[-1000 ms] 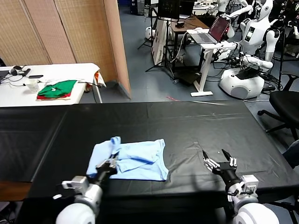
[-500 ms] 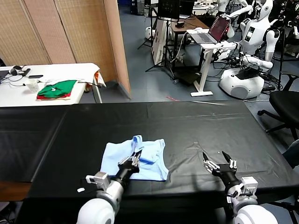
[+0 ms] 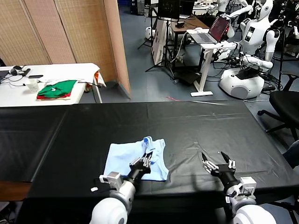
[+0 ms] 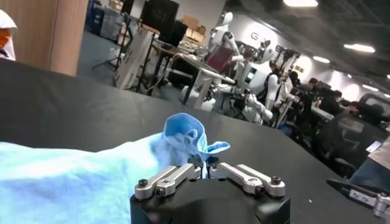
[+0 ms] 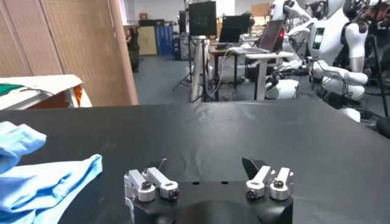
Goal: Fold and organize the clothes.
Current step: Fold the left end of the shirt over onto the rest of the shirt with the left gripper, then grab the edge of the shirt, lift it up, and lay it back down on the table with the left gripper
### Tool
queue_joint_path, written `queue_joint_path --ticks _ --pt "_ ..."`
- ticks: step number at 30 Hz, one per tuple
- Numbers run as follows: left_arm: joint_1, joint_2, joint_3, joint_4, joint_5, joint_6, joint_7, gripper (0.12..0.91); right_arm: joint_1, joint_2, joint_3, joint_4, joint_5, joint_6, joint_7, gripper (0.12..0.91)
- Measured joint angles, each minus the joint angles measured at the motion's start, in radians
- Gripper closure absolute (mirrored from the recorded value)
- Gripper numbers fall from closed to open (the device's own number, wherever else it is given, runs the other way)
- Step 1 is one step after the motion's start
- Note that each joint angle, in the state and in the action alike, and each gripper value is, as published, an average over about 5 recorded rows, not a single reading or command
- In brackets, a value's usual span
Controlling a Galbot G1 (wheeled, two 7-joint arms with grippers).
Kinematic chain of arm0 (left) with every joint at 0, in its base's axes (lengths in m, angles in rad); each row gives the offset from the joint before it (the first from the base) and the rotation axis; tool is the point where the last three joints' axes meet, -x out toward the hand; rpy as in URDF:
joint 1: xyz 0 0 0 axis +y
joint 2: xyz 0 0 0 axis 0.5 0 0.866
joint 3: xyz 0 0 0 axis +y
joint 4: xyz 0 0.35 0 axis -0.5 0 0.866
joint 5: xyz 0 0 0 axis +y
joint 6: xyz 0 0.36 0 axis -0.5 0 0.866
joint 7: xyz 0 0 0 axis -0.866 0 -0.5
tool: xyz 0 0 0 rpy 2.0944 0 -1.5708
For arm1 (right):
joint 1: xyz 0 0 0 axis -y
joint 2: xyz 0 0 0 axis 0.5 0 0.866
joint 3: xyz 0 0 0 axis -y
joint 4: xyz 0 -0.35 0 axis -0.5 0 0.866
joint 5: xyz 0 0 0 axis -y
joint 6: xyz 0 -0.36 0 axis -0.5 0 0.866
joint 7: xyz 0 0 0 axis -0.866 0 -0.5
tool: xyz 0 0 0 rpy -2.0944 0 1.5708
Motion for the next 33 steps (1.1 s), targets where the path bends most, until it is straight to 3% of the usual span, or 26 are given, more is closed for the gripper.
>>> queue_joint_path --ticks 4,13,16,27,33 --pt "-0.001 -0.008 0.009 0.007 0.014 -0.008 0.000 0.793 0.010 -0.014 -0.019 -0.003 -0.010 -0.001 -0.021 0.118" --pt "0.007 -0.031 0.020 -0.016 -0.090 -0.016 -0.002 0.257 0.050 -0.074 -0.095 -0.006 0.038 -0.021 -0.038 0.118" --pt "0.001 -0.027 0.010 -0.024 -0.081 -0.032 0.002 0.149 0.084 -0.089 -0.145 -0.009 0.033 -0.030 -0.034 0.118" --pt "0.027 0.099 -0.160 -0.043 0.068 -0.112 0.034 0.123 0.296 -0.044 -0.384 -0.164 -0.125 0.000 -0.029 0.118" --pt "0.065 0.127 -0.227 -0.042 0.123 -0.141 0.034 0.123 0.356 -0.010 -0.465 -0.281 -0.254 -0.044 -0.028 0.118"
